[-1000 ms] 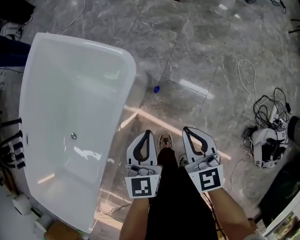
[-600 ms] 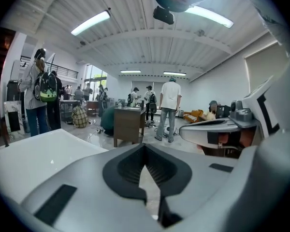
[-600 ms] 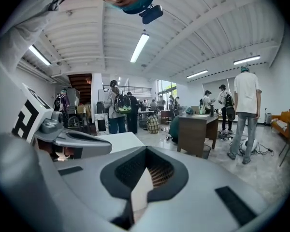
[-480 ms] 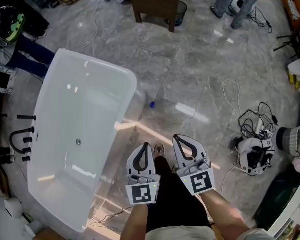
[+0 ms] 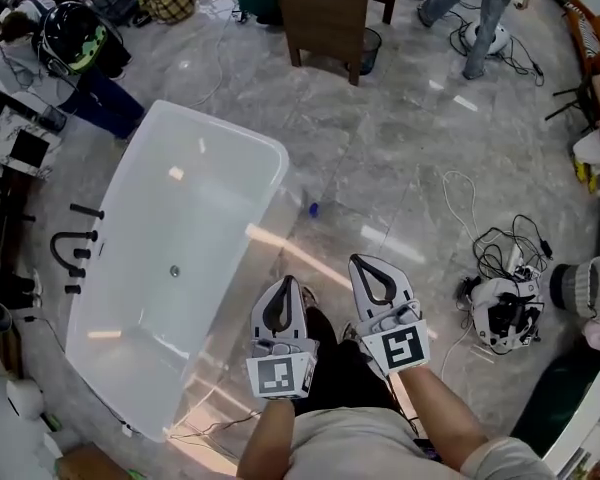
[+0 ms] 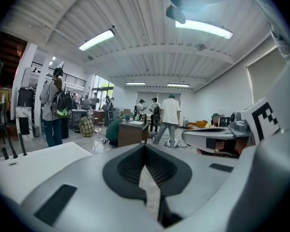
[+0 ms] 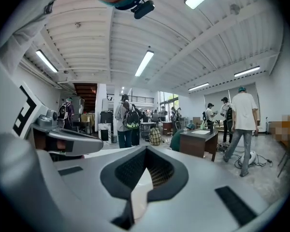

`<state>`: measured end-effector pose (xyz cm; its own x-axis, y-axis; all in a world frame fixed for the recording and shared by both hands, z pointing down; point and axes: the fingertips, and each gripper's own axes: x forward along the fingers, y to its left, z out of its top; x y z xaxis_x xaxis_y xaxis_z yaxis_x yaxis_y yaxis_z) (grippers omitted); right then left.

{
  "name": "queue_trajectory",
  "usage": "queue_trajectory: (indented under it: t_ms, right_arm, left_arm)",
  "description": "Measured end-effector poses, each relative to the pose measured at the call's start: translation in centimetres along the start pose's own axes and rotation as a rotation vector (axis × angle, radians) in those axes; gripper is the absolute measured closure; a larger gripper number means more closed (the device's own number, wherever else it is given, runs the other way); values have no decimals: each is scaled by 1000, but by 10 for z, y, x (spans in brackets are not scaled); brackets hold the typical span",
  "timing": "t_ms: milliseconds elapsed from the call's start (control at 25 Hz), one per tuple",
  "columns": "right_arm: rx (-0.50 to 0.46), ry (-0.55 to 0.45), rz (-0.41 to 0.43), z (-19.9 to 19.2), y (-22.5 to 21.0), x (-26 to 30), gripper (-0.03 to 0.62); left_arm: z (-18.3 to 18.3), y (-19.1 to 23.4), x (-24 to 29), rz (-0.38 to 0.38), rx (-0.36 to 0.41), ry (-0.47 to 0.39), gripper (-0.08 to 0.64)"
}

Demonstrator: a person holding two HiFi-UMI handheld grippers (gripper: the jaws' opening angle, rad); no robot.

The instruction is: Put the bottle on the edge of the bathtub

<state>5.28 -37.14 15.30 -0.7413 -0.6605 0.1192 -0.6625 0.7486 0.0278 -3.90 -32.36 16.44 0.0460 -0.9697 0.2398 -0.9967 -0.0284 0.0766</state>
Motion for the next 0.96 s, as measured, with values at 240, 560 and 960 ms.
queue_trajectory:
  t_ms: [240, 560, 960]
  right_arm:
    - [-16, -57, -23, 39, 1, -29, 588]
    - [-51, -90, -1, 63, 13, -46, 588]
    - [-53, -90, 1, 65, 24, -69, 588]
  left_arm:
    - [37, -26, -19, -38, 76, -66, 551]
    - [59, -42, -44, -38, 71, -116, 551]
    - [57, -45, -67, -20, 93, -128, 551]
